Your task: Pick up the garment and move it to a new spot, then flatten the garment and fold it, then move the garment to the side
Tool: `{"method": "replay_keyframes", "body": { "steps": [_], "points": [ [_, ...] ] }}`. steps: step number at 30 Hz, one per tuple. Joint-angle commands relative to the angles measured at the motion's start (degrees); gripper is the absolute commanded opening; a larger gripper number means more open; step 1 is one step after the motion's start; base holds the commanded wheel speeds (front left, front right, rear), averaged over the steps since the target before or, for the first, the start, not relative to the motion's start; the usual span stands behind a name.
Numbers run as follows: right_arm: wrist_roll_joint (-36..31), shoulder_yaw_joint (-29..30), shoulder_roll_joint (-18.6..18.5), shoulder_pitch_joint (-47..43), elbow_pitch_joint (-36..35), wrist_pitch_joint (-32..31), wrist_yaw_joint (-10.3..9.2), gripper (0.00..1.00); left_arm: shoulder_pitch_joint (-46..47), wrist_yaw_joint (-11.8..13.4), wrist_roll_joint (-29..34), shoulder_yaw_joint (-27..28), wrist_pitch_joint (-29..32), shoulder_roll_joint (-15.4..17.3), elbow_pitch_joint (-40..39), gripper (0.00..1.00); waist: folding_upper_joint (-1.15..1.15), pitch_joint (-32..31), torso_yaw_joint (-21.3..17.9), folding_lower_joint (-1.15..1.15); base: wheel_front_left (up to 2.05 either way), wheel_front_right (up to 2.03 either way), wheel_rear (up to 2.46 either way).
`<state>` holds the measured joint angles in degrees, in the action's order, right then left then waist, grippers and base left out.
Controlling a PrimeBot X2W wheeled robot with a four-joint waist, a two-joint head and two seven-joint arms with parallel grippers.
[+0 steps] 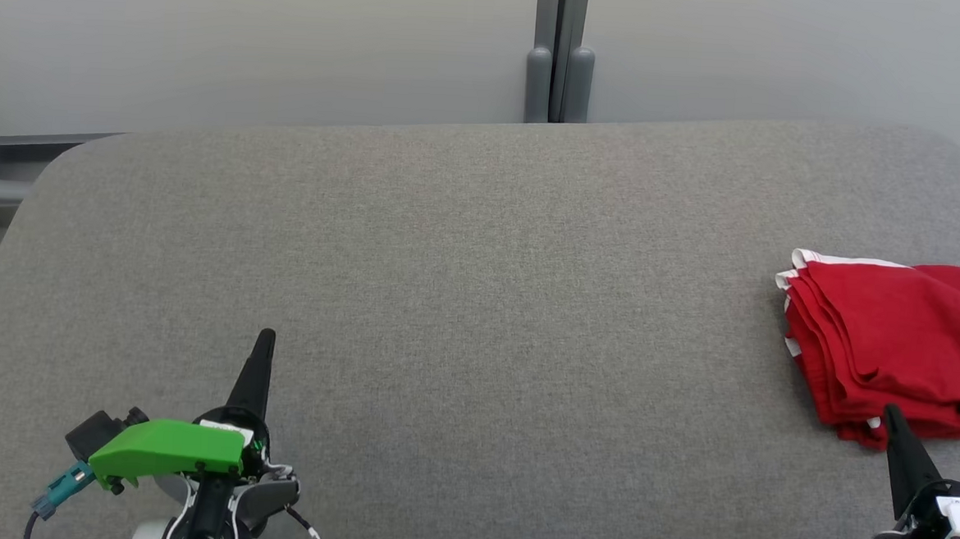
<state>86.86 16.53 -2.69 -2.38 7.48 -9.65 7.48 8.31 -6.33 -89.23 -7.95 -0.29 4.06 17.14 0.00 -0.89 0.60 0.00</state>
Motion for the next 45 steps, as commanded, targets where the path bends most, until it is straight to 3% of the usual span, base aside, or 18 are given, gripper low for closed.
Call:
{"method": "replay_keyframes", "body": {
  "steps": [1, 15, 45],
  "points": [
    [1.1, 0.5, -0.3, 0.5, -0.5, -0.4, 0.03, 0.00, 1.4, -0.4, -0.9, 0.3, 0.3, -0.3, 0.2, 0.00, 0.00, 0.1, -0.1, 0.00, 0.00, 0.00, 0.00],
    [6.9, 2.1, -0.3, 0.4, -1.4, -1.7, 0.02, 0.00, 2.7, -1.4, -5.3, 1.2, 1.4, -1.3, 0.6, 0.00, 0.00, 0.9, -0.6, 0.00, 0.00, 0.00, 0.00],
    [6.8, 2.1, -0.3, 0.4, -1.4, -1.7, 0.02, 0.00, 2.6, -1.3, -5.3, 1.2, 1.4, -1.3, 0.6, 0.00, 0.00, 1.0, -0.6, 0.00, 0.00, 0.00, 0.00]
  ]
}}
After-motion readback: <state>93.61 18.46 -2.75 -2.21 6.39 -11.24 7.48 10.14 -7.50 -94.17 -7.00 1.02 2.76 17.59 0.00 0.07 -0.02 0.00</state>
